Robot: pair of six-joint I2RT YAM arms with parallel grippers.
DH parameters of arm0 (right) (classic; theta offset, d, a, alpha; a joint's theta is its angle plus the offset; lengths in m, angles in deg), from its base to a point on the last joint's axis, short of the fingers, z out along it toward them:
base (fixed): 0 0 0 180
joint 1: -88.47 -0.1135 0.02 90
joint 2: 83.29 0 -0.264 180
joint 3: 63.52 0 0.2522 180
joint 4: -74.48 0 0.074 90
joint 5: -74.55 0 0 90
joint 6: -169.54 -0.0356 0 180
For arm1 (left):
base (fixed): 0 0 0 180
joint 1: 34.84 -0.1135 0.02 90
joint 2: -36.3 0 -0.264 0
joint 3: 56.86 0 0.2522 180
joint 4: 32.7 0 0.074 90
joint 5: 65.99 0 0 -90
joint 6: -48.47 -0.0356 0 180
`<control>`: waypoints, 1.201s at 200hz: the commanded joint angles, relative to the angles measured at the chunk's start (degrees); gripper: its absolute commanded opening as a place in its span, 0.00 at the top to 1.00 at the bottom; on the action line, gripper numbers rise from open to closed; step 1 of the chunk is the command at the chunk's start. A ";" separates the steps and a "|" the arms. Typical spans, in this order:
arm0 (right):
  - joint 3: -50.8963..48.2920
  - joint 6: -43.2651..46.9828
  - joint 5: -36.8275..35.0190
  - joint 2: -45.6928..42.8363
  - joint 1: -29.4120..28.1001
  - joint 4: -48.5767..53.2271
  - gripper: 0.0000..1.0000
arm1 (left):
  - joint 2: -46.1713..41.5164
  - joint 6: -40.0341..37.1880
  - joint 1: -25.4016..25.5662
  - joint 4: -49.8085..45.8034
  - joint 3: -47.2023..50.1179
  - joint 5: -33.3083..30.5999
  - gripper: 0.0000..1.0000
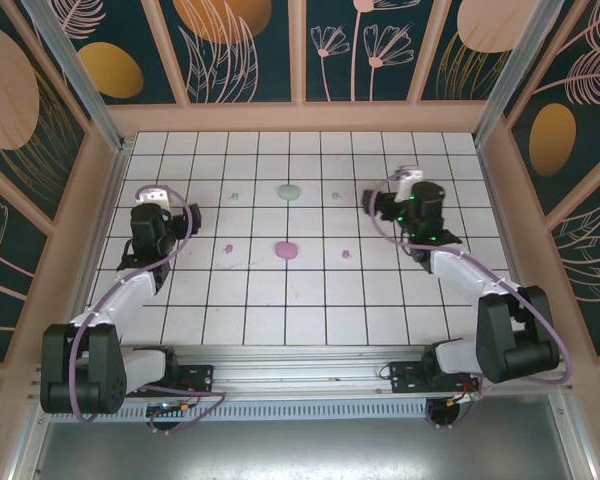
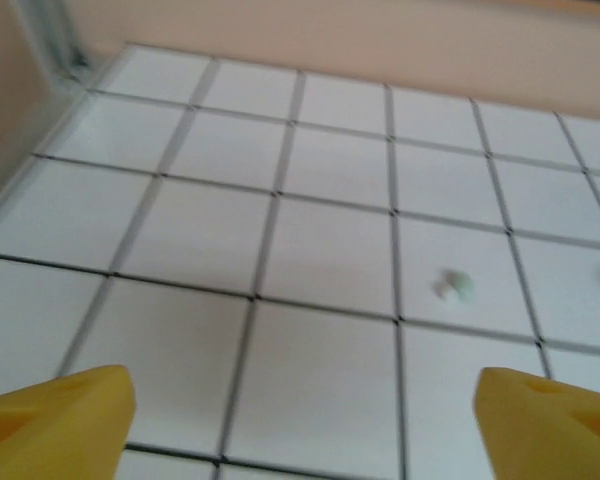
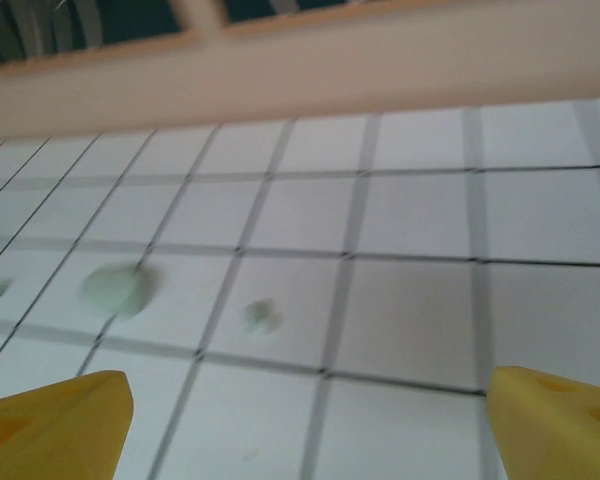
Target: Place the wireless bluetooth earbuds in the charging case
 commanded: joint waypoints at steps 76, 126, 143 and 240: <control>8.54 16.11 8.19 14.43 -23.83 13.80 0.10 | -7.31 17.65 13.94 -8.30 9.13 11.14 0.29; 16.01 17.39 10.01 25.72 -24.31 16.50 0.15 | -6.36 18.52 16.14 -6.34 11.01 11.70 0.26; 18.57 17.79 10.82 28.10 -24.74 18.58 0.18 | -7.68 19.13 16.21 -5.42 12.37 12.13 0.25; 25.32 22.69 7.65 35.91 -27.49 23.39 0.21 | -9.03 16.90 16.19 -6.87 12.54 10.49 0.22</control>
